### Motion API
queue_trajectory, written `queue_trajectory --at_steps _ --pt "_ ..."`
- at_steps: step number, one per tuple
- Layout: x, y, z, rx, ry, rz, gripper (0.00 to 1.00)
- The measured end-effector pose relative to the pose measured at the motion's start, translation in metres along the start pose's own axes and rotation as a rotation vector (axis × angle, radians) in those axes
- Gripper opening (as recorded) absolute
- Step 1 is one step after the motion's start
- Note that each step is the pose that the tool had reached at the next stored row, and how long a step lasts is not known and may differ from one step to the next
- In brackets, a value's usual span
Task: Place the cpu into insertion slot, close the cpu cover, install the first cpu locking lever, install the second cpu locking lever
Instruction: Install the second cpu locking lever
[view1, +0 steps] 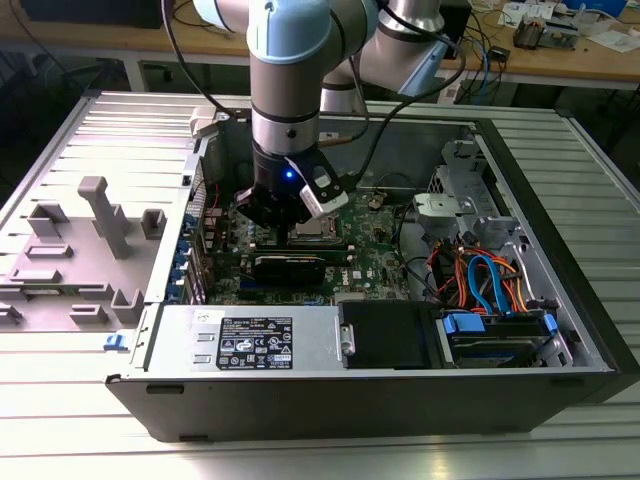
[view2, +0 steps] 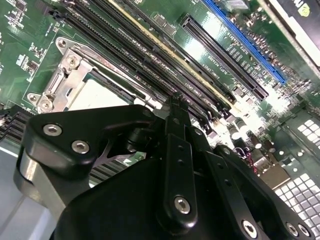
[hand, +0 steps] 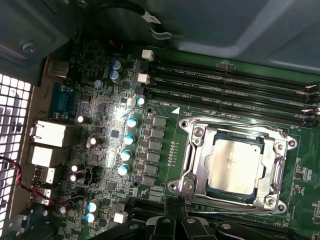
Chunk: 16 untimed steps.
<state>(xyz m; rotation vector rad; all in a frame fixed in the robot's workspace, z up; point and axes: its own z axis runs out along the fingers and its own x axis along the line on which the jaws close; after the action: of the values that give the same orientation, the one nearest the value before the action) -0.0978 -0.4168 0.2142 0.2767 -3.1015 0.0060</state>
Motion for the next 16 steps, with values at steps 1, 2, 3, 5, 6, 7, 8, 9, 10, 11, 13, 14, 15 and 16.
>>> queue_trajectory --at_steps 1,2,3,5,6,7,8,9,10,11,13,14,15,16 --pt "-0.0001 0.0003 0.0001 -0.0001 0.0000 0.003 0.11" --pt "-0.0001 0.0005 0.0003 -0.0002 0.0000 0.007 0.11" --pt "-0.0002 0.0008 0.0005 -0.0004 0.0000 0.012 0.11" --pt "-0.0002 0.0011 0.0008 -0.0005 0.0001 0.020 0.11" --pt "-0.0002 0.0012 0.0009 -0.0005 0.0002 0.024 0.11" --pt "-0.0003 0.0013 0.0011 -0.0005 0.0002 0.026 0.11" --pt "-0.0002 0.0013 0.0013 -0.0006 0.0002 0.026 0.11" --pt "-0.0002 0.0015 0.0017 -0.0010 0.0001 0.026 0.11" --pt "-0.0002 0.0015 0.0022 -0.0028 -0.0002 0.026 0.11" --pt "-0.0002 0.0017 0.0027 -0.0054 -0.0006 0.026 0.11" --pt "-0.0003 0.0019 0.0037 -0.0104 -0.0015 0.026 0.11" --pt "-0.0003 0.0020 0.0041 -0.0123 -0.0018 0.026 0.11" --pt "-0.0003 0.0021 0.0046 -0.0150 -0.0023 0.026 0.11" --pt "-0.0003 0.0023 0.0050 -0.0173 -0.0026 0.026 0.11"
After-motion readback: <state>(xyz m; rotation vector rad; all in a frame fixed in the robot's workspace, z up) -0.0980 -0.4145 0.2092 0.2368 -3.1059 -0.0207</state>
